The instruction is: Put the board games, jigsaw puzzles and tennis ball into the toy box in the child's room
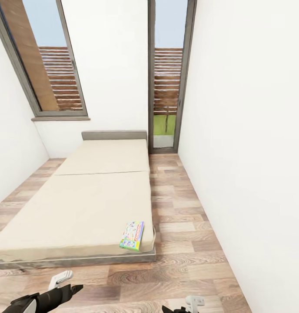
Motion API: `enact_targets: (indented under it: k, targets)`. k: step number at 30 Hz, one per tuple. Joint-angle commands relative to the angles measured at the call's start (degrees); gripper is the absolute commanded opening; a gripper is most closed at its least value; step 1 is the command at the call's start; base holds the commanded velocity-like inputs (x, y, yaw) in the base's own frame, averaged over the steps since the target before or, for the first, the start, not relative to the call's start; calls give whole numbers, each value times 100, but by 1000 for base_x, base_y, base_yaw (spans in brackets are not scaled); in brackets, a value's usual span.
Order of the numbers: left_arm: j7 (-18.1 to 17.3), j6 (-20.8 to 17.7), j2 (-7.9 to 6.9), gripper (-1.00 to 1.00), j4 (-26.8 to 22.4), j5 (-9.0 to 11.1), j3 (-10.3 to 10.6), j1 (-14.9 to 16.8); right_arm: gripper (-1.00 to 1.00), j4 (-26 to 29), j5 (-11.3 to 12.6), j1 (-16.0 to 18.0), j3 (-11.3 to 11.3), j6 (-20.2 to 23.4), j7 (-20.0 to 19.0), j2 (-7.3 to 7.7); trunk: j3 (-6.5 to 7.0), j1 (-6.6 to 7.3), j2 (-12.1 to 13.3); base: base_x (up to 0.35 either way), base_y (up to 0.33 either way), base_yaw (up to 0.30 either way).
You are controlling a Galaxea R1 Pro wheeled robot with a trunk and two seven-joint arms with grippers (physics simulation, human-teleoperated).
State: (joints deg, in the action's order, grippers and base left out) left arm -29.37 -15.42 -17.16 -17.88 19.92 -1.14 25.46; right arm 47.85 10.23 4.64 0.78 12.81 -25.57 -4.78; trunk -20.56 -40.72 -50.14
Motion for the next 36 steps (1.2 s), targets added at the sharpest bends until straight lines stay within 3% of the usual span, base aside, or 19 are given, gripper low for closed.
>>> enact_targets:
  k: [1, 22, 27, 32, 36]
  targets:
    - [-14, -45, -3, 100, -3, 40, -11, 2, 100, 6, 59, 2, 9, 54, -11, -3, -7, 0, -5, -17, -86, 11]
    - [-5, 192, 9, 100, 2, 16, 44, -5, 100, 196, 59, -5, 15, 74, -20, -6, -7, 0, -5, -3, -50, 54]
    - [27, 144, 65, 100, -44, 18, 50, 27, 100, 801, 76, -3, 20, 267, -24, -6, -7, 0, -5, 0, -10, 3]
    - [27, 42, 133, 100, -191, 3, 40, 55, 100, 1467, 156, 43, 30, 782, -26, 3, -7, 0, -5, 0, -3, 1]
    - [152, -390, 157, 100, -391, -14, 39, 156, 100, 2247, 369, 68, 168, 1301, -29, 9, -7, 0, -5, 0, 0, 0]
